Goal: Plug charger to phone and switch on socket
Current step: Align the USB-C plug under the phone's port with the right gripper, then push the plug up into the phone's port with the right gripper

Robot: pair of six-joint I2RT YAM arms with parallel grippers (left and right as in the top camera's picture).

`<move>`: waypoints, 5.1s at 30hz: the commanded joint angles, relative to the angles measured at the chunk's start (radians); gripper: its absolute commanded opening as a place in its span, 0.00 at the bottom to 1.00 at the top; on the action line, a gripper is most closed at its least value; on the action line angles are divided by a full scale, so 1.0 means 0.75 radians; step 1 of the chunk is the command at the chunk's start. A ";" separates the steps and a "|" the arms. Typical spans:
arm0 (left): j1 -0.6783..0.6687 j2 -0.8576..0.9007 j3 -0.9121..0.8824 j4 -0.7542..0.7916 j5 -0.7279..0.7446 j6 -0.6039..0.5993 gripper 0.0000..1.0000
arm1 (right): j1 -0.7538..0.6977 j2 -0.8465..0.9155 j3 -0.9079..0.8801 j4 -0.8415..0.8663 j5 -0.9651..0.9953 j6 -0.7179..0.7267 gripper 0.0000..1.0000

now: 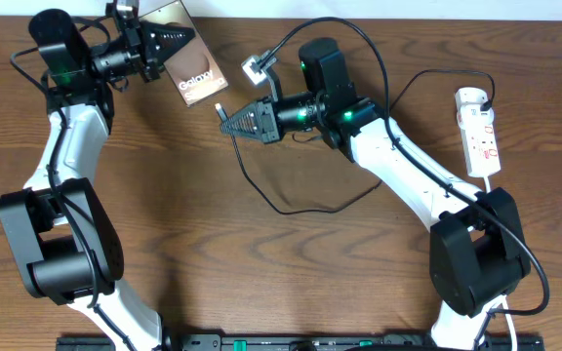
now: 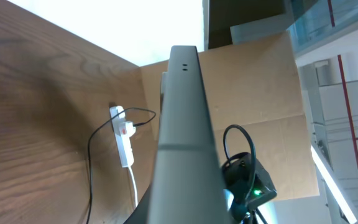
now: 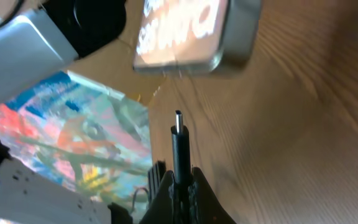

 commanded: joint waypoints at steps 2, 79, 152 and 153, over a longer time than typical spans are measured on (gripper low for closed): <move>0.001 -0.010 0.013 0.015 -0.038 -0.016 0.07 | 0.005 -0.039 0.023 0.033 0.024 0.149 0.01; 0.019 -0.010 0.013 0.075 0.055 -0.016 0.07 | -0.013 0.142 -0.013 0.553 -0.315 0.563 0.01; -0.009 -0.010 0.013 0.075 0.103 -0.005 0.07 | -0.023 0.142 -0.013 0.557 -0.259 0.578 0.01; -0.009 -0.010 0.013 0.075 0.103 -0.005 0.07 | -0.023 0.142 -0.013 0.557 -0.254 0.579 0.01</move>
